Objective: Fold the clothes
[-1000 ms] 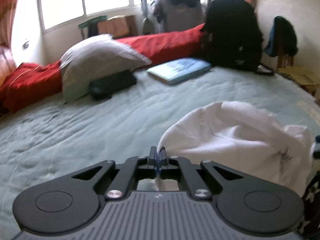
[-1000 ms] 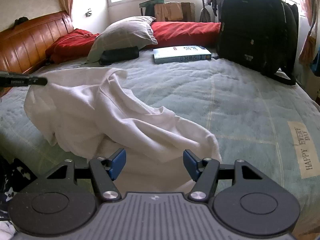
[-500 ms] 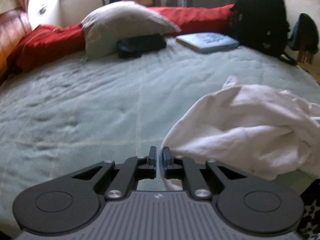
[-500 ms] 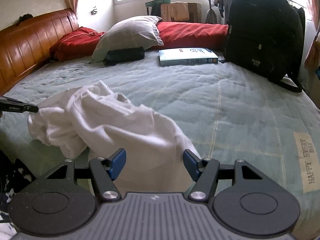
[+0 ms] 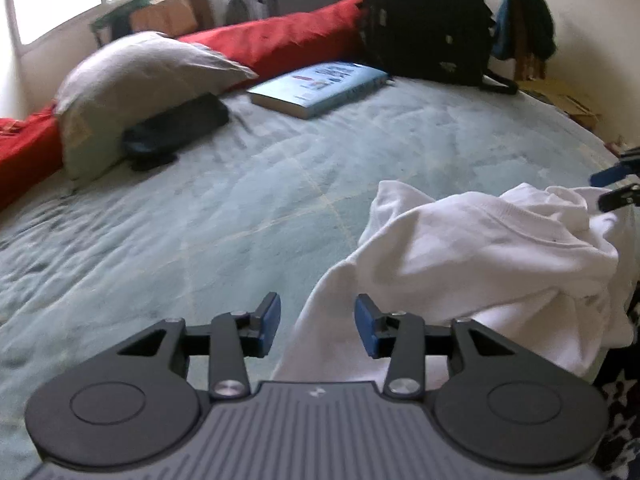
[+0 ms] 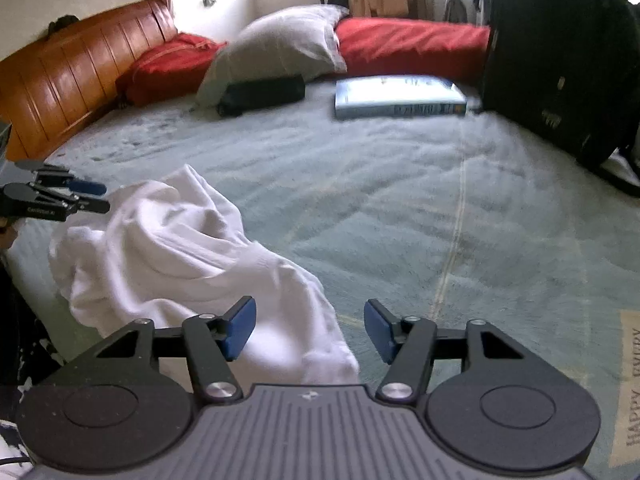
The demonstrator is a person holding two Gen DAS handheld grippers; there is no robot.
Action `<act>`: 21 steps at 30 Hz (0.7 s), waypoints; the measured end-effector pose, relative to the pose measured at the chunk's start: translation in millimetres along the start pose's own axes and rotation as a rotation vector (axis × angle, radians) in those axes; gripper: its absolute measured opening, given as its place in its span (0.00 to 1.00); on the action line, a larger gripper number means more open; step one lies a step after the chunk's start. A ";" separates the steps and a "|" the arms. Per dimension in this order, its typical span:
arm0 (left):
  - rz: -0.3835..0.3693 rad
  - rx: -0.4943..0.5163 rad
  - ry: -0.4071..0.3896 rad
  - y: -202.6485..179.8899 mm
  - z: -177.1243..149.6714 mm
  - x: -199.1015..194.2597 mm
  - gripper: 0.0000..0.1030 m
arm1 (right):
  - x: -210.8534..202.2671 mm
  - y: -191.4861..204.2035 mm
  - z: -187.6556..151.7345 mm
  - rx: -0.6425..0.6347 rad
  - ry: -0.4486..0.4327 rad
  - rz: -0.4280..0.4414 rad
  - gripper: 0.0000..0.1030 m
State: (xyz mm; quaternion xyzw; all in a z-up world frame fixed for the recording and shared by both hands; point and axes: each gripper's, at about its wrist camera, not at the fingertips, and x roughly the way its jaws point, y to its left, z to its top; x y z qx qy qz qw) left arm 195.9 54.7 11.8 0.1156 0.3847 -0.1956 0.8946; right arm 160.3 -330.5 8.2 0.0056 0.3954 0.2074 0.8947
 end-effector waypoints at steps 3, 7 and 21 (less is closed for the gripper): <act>-0.108 -0.028 0.050 10.0 5.3 16.4 0.39 | 18.2 -11.4 2.4 0.025 0.066 0.053 0.52; -0.151 -0.029 0.085 13.3 6.8 20.3 0.04 | 27.6 -15.2 1.7 0.029 0.123 0.150 0.10; 0.013 -0.005 -0.115 35.0 69.6 -4.2 0.00 | 23.8 -13.0 77.0 -0.107 -0.003 -0.044 0.07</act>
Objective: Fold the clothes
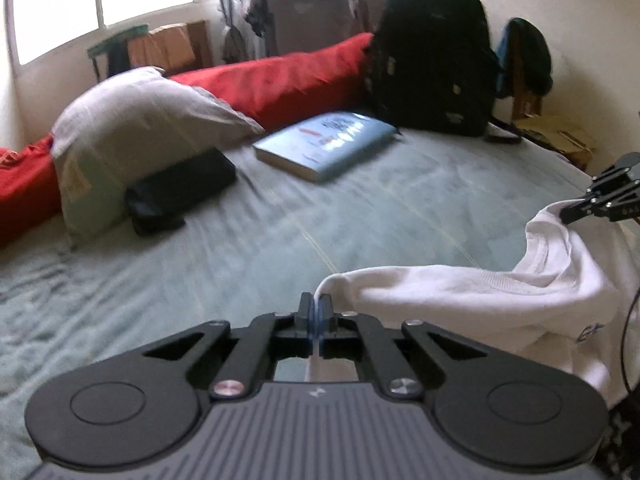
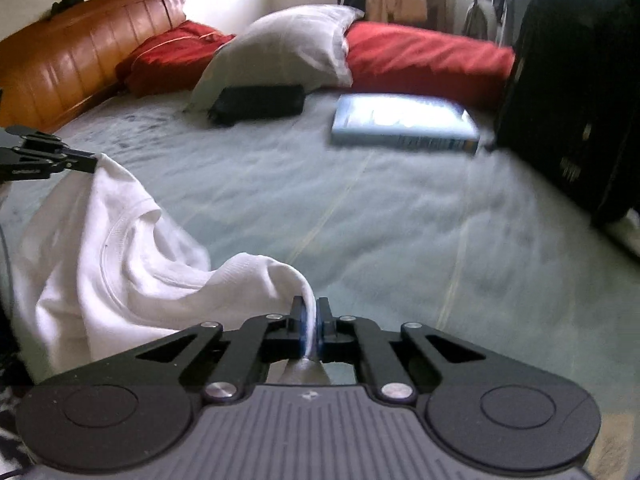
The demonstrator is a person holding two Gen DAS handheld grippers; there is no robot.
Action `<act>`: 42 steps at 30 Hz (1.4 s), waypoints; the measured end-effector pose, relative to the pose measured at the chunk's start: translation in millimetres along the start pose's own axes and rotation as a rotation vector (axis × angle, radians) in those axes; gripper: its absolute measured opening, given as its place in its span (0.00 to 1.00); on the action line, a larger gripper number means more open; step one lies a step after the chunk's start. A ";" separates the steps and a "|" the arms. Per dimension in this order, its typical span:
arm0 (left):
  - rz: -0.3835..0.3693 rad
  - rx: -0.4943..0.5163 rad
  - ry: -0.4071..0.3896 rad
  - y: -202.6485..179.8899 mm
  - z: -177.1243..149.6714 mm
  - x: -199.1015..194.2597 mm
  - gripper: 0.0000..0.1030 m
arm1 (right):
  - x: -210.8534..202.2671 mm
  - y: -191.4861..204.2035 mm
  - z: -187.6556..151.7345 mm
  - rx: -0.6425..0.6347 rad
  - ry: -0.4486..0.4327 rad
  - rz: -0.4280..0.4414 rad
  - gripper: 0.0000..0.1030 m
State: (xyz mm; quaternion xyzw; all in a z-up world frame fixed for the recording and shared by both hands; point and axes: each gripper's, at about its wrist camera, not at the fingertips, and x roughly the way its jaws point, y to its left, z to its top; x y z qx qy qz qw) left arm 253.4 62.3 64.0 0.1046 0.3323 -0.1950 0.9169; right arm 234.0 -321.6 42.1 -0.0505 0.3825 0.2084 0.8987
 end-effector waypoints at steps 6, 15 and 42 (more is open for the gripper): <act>0.087 -0.043 0.002 27.3 32.1 28.5 0.00 | 21.5 -18.5 44.6 -0.008 -0.031 -0.076 0.07; 0.151 -0.119 0.052 66.8 65.9 110.3 0.00 | 94.1 -68.5 103.9 0.088 -0.031 -0.163 0.06; -0.132 -0.224 0.311 23.4 -6.4 147.0 0.01 | 72.2 -45.3 56.2 0.174 0.039 0.048 0.30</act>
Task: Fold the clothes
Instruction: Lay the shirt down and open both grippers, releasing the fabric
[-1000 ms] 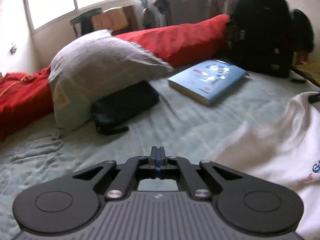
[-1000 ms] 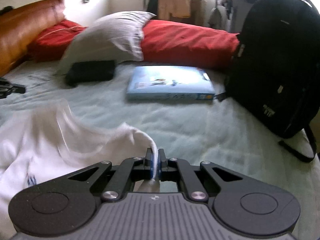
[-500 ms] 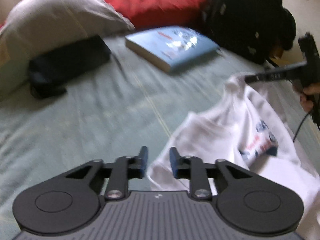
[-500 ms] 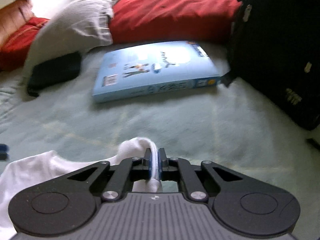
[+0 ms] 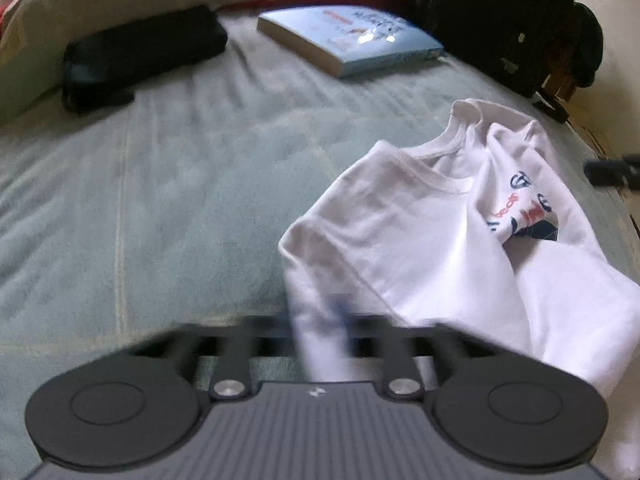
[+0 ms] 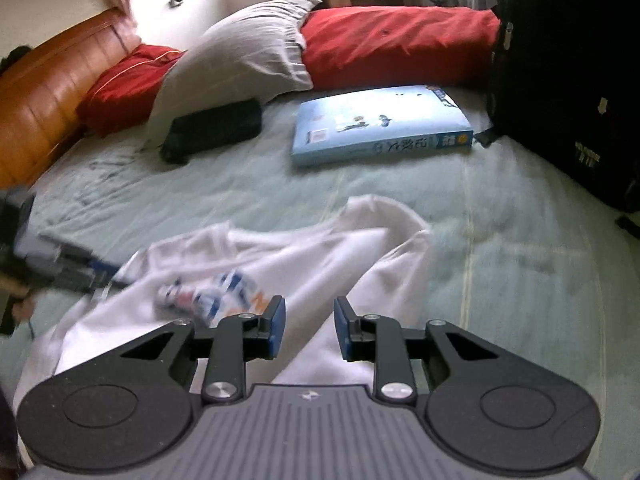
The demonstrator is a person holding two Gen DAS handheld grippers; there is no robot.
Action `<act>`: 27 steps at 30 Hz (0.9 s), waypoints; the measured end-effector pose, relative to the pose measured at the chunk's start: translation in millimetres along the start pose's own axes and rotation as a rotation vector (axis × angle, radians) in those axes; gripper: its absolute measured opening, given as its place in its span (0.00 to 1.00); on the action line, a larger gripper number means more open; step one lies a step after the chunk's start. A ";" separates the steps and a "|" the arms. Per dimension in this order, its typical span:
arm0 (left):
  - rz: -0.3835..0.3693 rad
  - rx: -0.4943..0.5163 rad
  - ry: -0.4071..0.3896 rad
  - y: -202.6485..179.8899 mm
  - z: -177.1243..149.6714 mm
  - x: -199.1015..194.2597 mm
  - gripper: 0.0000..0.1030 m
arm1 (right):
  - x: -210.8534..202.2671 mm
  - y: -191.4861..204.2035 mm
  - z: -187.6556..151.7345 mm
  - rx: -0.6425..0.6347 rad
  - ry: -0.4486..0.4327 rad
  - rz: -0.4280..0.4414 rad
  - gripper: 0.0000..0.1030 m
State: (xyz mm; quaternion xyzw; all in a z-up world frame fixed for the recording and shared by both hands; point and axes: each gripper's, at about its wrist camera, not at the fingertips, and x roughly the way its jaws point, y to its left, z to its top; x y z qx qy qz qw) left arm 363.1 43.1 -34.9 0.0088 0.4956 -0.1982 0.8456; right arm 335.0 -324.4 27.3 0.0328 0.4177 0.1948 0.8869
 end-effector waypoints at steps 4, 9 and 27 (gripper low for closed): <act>0.058 -0.016 -0.058 8.1 20.2 -1.6 0.01 | -15.7 8.2 -18.3 -0.016 -0.017 0.008 0.30; 0.157 -0.003 -0.127 19.9 55.2 -0.7 0.01 | -26.6 7.0 -27.9 -0.007 -0.043 -0.009 0.30; 0.233 -0.048 -0.169 34.3 47.9 -41.0 0.52 | -47.3 3.0 -86.7 0.099 -0.018 -0.060 0.63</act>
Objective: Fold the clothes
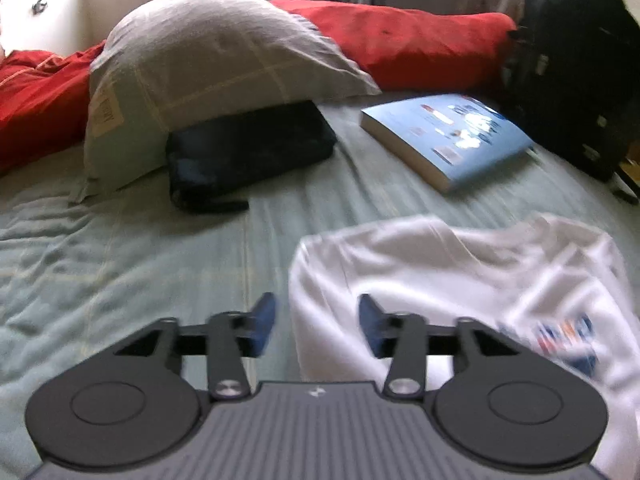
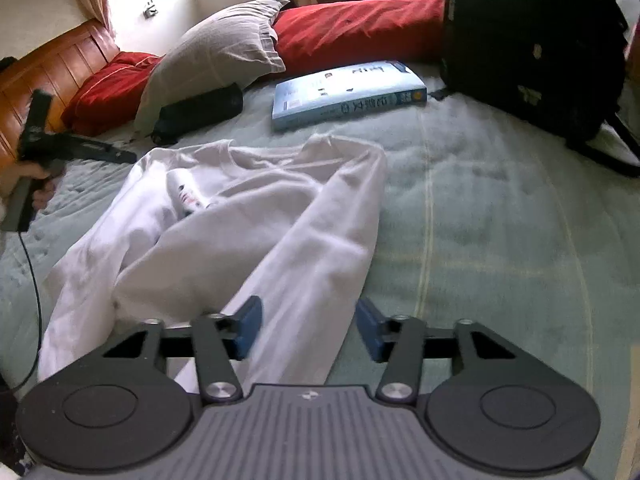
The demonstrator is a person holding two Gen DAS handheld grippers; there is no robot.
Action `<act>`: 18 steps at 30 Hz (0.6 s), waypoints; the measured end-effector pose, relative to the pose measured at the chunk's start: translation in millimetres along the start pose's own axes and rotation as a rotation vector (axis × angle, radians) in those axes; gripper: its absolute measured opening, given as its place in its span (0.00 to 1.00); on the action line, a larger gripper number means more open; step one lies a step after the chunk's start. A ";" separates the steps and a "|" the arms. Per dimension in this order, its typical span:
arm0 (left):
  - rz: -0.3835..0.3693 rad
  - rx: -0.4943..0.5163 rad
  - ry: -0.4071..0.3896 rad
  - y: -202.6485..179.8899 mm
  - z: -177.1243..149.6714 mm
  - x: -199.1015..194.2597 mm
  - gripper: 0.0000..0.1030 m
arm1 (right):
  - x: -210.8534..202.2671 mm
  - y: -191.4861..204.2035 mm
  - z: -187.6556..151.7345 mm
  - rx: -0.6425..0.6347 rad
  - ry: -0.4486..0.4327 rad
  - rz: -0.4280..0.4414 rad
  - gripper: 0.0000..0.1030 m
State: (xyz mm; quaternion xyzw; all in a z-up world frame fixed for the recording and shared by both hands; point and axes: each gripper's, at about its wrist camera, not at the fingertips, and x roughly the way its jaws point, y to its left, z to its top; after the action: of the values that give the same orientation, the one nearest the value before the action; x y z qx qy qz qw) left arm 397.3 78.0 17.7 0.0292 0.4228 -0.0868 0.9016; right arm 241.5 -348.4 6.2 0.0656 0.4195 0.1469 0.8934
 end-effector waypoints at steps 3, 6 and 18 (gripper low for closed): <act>-0.023 0.034 -0.014 -4.6 -32.8 -35.3 0.63 | -9.7 4.2 -22.7 0.042 -0.012 0.009 0.72; -0.059 0.059 -0.018 -14.2 -68.7 -64.6 0.75 | -18.0 7.5 -47.0 0.093 -0.013 0.008 0.79; -0.071 0.184 -0.015 -78.8 -206.1 -140.6 0.83 | -29.8 12.3 -125.9 0.197 0.059 -0.023 0.96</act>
State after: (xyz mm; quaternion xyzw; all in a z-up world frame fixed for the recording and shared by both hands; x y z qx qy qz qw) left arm 138.7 45.0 -4.8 0.0963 0.4071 -0.1575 0.8945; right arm 124.1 -346.9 -49.6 0.1440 0.4587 0.0965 0.8715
